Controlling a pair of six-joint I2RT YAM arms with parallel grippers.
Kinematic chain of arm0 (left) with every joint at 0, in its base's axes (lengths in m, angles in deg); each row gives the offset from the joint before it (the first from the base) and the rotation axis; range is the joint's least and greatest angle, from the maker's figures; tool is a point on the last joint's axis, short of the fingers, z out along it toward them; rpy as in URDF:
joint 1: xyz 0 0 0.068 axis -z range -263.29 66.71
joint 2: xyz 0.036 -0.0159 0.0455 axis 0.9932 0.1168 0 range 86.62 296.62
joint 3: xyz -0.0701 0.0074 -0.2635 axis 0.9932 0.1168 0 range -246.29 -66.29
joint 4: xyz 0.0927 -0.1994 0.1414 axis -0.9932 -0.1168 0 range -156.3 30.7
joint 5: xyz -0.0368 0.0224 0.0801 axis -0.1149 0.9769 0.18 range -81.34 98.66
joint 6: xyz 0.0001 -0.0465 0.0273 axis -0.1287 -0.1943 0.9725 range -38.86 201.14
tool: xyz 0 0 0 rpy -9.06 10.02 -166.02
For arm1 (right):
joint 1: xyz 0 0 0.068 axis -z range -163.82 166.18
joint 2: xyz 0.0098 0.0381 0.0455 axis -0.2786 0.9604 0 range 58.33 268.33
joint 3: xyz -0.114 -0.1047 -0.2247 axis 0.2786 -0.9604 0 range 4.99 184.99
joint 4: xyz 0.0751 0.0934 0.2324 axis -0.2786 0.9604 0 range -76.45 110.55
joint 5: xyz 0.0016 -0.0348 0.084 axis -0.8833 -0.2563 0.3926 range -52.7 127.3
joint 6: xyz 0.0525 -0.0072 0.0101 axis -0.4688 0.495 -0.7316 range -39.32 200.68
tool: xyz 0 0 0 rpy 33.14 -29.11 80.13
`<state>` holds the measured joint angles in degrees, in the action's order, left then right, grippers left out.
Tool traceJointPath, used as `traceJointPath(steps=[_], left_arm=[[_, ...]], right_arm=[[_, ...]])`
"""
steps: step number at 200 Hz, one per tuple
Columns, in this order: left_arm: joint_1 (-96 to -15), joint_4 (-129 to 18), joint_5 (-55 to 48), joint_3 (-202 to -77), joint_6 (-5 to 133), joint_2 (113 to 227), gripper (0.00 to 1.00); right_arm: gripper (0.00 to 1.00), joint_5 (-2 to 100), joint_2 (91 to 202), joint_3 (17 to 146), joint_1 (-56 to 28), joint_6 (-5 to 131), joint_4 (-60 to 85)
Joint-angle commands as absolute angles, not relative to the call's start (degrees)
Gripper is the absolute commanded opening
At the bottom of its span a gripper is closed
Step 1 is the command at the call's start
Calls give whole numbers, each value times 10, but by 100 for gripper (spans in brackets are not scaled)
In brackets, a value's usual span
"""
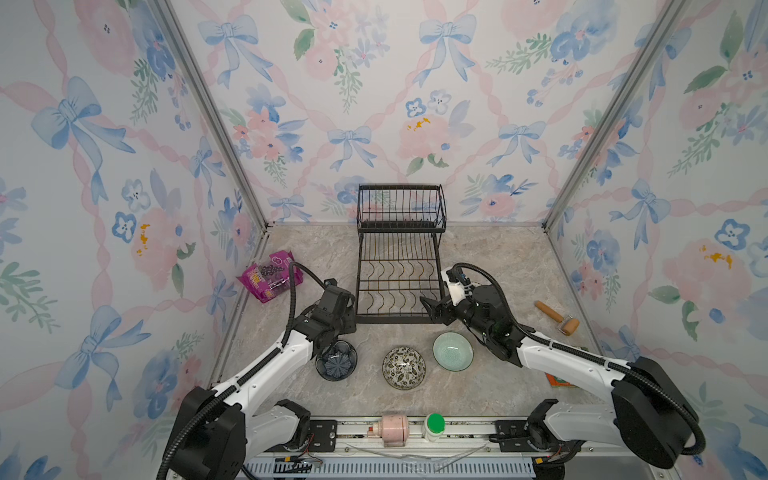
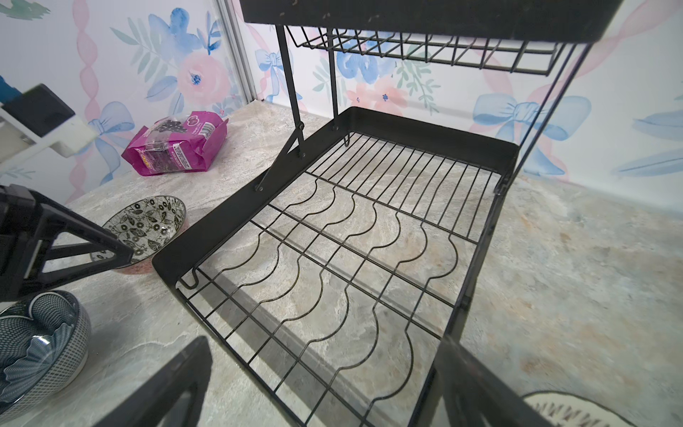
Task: Load bowls into a dish rack
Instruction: Pick up the bowl from the middle-left of the table.
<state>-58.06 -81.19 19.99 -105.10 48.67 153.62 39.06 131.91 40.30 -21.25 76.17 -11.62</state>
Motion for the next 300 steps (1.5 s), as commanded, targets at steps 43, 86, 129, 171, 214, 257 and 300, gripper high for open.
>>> traceJointPath(steps=[43, 86, 129, 171, 214, 257, 300], left_arm=[[-577, -829, 220, -1072, 544, 1574, 47], [-576, -829, 241, -1103, 566, 1613, 42], [-577, -827, 253, -1109, 576, 1639, 42], [-577, -828, 250, -1112, 581, 1655, 38], [-577, -825, 252, -1116, 586, 1677, 34], [-577, -822, 260, -1116, 587, 1689, 31], [-578, -818, 270, -1113, 593, 1695, 28]], right_arm=[[96, 390, 1313, 397, -206, 763, -115], [96, 389, 1309, 396, -197, 757, -110], [96, 375, 1300, 391, -192, 752, -108], [96, 444, 1307, 393, -192, 752, -124], [96, 611, 1362, 421, -232, 766, -157], [96, 614, 1386, 425, -291, 799, -183], [96, 581, 1413, 426, -308, 795, -204]])
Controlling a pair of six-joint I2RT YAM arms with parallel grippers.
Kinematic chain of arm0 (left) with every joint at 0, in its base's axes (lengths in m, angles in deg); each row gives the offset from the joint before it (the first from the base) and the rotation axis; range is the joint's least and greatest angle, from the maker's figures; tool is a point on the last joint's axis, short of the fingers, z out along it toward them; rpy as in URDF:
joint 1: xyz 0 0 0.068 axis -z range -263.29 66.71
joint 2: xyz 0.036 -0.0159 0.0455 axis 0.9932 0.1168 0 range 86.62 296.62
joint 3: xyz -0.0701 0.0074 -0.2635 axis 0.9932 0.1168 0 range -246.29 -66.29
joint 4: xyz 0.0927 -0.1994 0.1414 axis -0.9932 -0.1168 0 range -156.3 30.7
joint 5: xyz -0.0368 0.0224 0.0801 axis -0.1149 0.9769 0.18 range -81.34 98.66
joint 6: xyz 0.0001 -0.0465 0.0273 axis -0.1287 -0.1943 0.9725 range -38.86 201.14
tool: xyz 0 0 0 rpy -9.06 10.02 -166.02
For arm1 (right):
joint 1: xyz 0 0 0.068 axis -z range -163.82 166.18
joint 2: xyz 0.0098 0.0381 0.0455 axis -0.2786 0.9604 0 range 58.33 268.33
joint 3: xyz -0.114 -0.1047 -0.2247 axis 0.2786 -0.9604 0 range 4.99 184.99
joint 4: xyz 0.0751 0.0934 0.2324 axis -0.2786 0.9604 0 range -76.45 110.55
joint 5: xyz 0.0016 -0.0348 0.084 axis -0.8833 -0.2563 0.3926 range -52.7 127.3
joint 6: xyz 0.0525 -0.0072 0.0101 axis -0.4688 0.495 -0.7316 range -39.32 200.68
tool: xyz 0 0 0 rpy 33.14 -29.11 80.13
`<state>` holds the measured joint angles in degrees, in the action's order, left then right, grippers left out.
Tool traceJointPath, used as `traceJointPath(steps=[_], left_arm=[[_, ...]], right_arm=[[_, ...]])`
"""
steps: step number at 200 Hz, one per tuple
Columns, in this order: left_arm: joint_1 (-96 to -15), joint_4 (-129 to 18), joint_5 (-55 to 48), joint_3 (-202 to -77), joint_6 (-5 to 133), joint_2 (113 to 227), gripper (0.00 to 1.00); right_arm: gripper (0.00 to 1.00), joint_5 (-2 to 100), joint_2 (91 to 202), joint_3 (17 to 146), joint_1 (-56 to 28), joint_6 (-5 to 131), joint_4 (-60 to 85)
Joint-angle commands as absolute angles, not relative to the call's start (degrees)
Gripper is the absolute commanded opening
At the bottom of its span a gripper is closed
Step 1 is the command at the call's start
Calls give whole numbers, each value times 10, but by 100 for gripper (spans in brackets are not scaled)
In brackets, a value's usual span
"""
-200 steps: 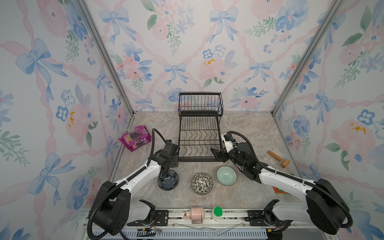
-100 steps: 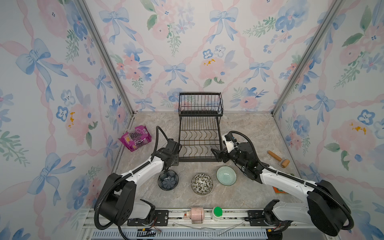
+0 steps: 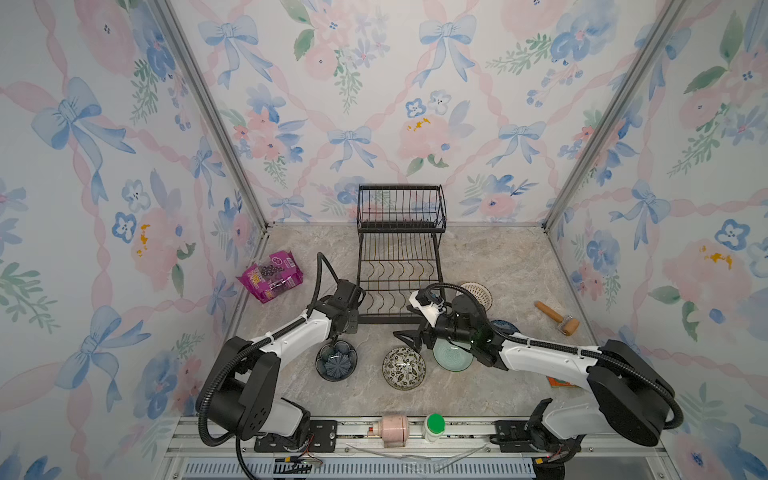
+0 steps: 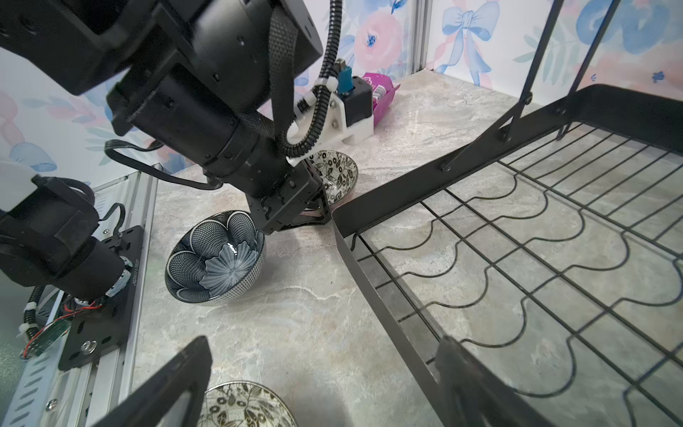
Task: Load bowls into a dish rack
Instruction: Pick up the bowl from the middle-left of the table.
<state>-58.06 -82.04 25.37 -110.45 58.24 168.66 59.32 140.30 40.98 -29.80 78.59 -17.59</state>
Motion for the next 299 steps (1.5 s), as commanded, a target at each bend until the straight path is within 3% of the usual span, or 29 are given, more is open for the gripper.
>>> traceJointPath(steps=[1, 65, 192, 299], left_arm=[[-578, -818, 270, -1113, 593, 1695, 28], [-578, -819, 275, -1118, 598, 1710, 22], [-586, -827, 307, -1141, 625, 1680, 0], [-644, -844, 271, -1225, 642, 1654, 0]], right_arm=[[96, 581, 1413, 426, -308, 795, -204], [96, 567, 1415, 433, -309, 803, -183], [96, 529, 1415, 420, -307, 812, -201], [96, 537, 1399, 397, -252, 764, -237]])
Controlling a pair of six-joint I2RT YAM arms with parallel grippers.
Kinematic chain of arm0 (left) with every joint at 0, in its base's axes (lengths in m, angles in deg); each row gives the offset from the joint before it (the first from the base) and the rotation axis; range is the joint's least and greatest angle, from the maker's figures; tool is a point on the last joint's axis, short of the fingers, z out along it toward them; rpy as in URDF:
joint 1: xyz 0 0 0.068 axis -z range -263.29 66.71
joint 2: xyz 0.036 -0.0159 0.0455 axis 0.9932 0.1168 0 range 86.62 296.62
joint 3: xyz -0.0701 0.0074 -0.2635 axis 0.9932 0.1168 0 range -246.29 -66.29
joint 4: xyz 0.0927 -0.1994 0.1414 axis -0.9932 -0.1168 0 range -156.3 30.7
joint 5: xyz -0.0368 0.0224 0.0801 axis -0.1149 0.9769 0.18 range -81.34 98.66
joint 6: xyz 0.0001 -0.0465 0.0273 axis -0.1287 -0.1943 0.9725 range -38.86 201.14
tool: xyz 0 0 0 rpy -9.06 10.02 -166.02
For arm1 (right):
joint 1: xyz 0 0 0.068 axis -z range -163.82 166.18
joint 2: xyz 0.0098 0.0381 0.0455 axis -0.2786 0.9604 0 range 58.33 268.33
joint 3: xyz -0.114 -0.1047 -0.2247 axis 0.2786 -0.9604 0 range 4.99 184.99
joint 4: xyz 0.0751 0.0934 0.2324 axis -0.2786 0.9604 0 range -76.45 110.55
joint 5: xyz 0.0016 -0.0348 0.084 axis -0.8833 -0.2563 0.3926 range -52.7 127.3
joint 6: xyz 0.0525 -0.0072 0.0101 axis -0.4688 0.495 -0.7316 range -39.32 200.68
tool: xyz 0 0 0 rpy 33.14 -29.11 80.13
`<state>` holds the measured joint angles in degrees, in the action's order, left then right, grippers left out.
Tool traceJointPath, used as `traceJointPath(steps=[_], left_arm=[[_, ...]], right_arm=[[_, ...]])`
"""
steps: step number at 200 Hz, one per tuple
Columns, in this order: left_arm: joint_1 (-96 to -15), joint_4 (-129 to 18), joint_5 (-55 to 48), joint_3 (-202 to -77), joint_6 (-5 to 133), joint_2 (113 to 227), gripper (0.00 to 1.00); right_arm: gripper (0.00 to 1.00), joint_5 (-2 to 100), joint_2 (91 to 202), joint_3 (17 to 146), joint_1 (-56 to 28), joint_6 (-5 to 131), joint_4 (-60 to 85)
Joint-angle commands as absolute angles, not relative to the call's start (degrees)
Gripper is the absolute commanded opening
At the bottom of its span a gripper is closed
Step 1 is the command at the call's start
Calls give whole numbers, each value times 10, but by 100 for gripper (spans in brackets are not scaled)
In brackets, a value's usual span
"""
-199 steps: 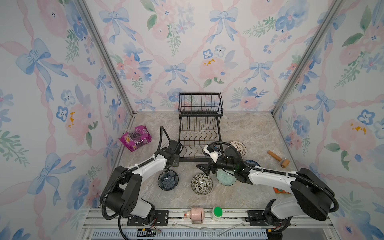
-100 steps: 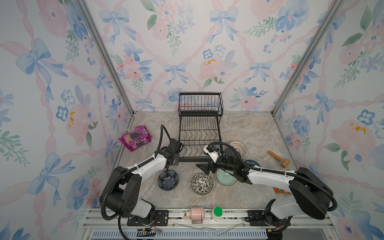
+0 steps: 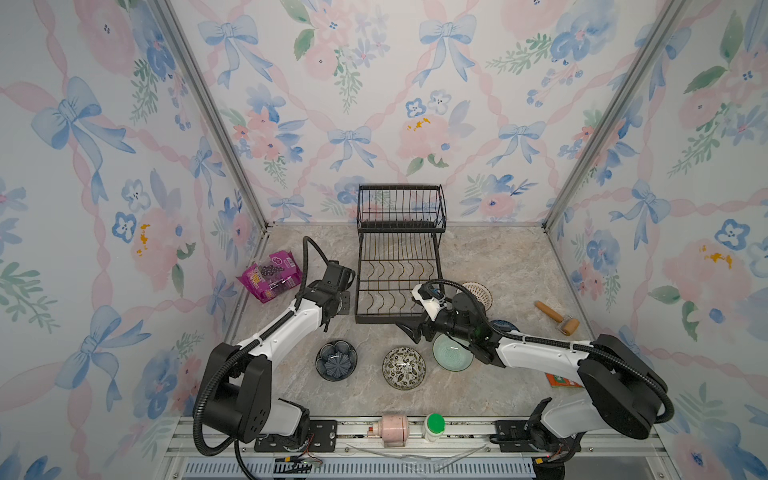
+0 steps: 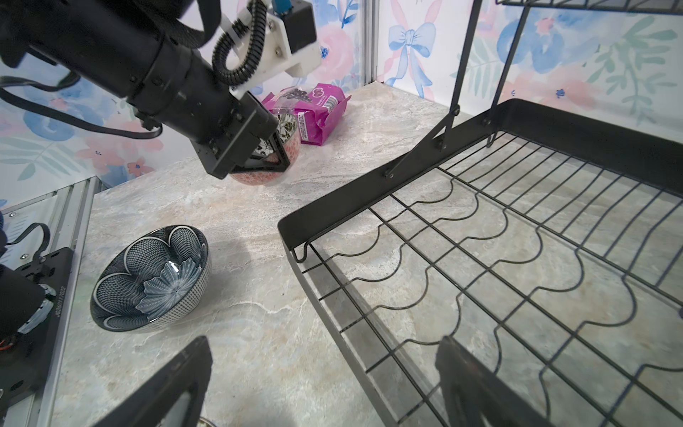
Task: Load bowls into a dish rack
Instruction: Pick up the bowl from the middle-left of the table.
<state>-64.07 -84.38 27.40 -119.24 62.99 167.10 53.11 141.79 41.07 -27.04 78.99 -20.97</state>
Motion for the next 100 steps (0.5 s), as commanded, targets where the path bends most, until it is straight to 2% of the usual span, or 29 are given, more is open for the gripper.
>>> traceJointPath(steps=[1, 37, 100], left_arm=[[-645, -843, 271, -1226, 642, 1654, 0], [-650, -829, 246, -1262, 637, 1649, 0], [-679, -637, 58, -1189, 568, 1581, 0]], right_arm=[[96, 537, 1399, 397, -251, 763, -237], [96, 543, 1395, 389, -233, 751, -246], [96, 556, 1393, 381, -213, 732, -263]])
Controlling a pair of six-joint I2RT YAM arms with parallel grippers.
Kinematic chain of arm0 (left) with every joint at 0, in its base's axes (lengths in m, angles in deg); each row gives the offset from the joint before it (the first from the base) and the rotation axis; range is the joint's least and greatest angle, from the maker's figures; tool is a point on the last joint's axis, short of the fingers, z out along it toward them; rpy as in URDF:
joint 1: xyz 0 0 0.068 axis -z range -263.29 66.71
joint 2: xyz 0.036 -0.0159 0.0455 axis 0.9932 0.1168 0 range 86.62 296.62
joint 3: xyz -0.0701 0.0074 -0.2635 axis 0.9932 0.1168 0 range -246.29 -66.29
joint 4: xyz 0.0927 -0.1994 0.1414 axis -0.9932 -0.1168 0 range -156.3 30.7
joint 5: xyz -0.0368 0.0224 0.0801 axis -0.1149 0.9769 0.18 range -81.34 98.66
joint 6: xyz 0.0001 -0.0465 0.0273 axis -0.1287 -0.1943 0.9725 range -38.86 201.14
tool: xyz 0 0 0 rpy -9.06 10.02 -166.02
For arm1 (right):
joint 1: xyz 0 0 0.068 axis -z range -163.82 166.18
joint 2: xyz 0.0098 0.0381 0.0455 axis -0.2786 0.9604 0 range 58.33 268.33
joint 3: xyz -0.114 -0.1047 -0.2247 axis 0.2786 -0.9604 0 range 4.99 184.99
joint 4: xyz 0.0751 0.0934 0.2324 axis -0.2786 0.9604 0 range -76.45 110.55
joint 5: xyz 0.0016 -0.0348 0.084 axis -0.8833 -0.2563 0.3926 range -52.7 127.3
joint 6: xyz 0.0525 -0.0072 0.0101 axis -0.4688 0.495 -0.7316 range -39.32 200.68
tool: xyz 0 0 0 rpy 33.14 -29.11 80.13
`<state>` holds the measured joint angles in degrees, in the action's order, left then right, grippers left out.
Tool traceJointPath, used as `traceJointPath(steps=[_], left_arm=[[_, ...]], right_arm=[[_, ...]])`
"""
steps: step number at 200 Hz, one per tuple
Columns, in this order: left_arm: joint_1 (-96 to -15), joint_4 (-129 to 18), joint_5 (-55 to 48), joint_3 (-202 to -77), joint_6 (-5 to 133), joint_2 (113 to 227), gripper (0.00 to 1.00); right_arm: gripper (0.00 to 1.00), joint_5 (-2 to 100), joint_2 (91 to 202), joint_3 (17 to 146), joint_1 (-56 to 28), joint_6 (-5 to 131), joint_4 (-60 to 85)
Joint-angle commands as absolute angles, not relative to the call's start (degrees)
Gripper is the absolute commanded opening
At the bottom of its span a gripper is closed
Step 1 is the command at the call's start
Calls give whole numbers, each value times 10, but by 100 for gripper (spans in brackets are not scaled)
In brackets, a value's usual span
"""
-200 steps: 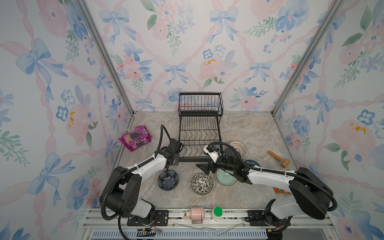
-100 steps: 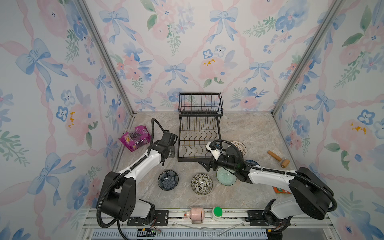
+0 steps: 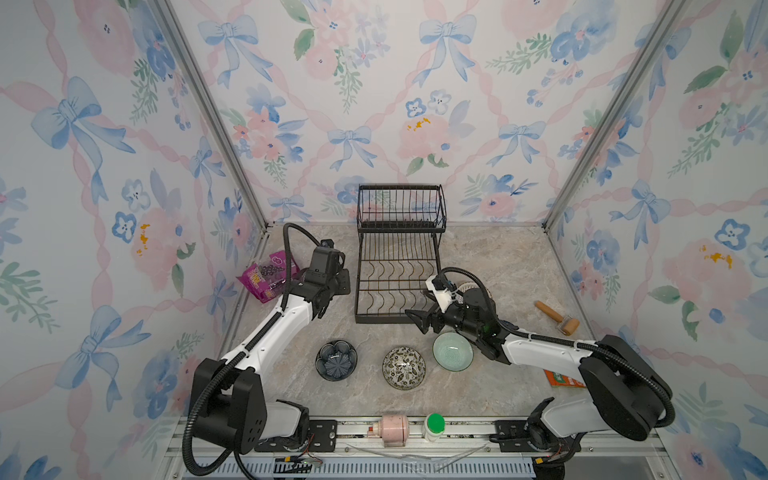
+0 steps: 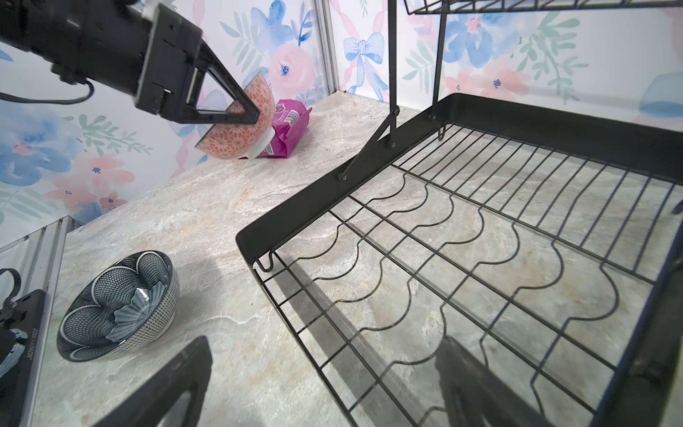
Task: Load bowls into a dish rack
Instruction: Pick up the bowl from the middle-left of the table, then place the bowl in the dish rack.
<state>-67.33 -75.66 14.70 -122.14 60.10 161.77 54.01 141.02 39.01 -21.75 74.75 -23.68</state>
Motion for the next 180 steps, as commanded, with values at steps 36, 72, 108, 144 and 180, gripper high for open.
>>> traceJointPath(steps=[36, 72, 108, 144, 180], left_arm=[[-685, -515, -30, -1108, 538, 1552, 0], [-689, -414, -91, -1034, 527, 1516, 0], [-690, -338, -158, -1000, 533, 1505, 0], [-691, -247, -202, -971, 530, 1513, 0], [-690, -192, -217, -949, 544, 1503, 0]], right_arm=[[96, 560, 1398, 382, -213, 731, -267], [96, 558, 1385, 378, -213, 734, -266], [96, 557, 1384, 375, -217, 741, -270], [96, 558, 1385, 377, -218, 740, -269], [96, 556, 1386, 377, -219, 744, -267]])
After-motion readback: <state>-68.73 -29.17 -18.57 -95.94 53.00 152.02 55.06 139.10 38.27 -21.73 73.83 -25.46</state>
